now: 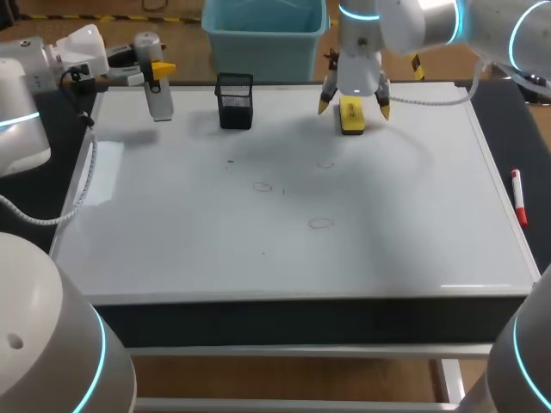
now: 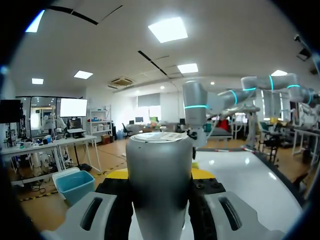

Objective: Pick up the inspection probe, press it on each red-marked spot on the whiteboard one by one, put down the probe, pick up the eraser, and wipe off all the red marks.

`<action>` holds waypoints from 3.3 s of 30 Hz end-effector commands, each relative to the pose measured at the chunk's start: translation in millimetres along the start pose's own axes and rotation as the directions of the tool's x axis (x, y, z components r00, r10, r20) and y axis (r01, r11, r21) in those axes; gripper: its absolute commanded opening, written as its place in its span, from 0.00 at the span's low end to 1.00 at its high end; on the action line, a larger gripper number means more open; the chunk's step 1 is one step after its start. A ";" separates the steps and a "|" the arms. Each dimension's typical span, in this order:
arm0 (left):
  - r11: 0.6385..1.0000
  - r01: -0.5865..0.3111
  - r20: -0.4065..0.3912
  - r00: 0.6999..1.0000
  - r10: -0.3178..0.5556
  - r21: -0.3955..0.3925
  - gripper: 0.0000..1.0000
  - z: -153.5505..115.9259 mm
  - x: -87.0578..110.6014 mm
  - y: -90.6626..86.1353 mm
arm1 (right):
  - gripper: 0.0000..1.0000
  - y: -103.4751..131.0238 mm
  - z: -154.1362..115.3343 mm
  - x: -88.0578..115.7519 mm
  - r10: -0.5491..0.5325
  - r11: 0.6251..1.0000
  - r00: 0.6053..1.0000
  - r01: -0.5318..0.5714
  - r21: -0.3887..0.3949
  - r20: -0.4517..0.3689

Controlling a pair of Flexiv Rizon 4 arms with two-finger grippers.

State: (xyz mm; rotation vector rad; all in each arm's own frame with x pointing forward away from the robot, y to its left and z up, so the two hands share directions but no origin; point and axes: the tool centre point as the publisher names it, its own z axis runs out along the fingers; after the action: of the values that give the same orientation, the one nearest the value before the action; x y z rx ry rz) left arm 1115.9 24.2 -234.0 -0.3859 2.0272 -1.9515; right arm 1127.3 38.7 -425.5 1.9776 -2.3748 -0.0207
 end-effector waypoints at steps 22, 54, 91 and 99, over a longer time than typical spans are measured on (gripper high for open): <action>1.000 -0.002 -0.001 1.000 0.002 0.003 0.00 0.3 -0.5 -0.1 | 0.00 -1.1 -11.5 5.4 0.034 0.999 0.998 -0.033 0.026 -0.048; 1.000 -0.002 -0.001 1.000 0.002 0.003 0.00 0.3 -0.5 -0.1 | 0.00 2.5 -47.2 158.3 0.537 0.841 0.843 -0.538 0.054 0.028; 1.000 -0.002 -0.001 1.000 0.002 0.003 0.00 0.3 -0.5 -0.1 | 0.00 -0.2 -45.8 187.3 0.604 0.794 0.796 -0.605 0.050 0.040; 1.000 -0.014 -0.006 1.000 0.014 -0.002 0.00 1.5 6.1 0.3 | 0.00 -0.2 -45.8 187.3 0.604 0.794 0.796 -0.605 0.050 0.040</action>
State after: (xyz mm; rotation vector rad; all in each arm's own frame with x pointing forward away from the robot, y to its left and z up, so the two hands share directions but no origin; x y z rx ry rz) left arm 1115.3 23.3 -234.1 -0.3790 2.0293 -1.9500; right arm 1095.4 -143.6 -375.5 1.1340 -2.9356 0.0540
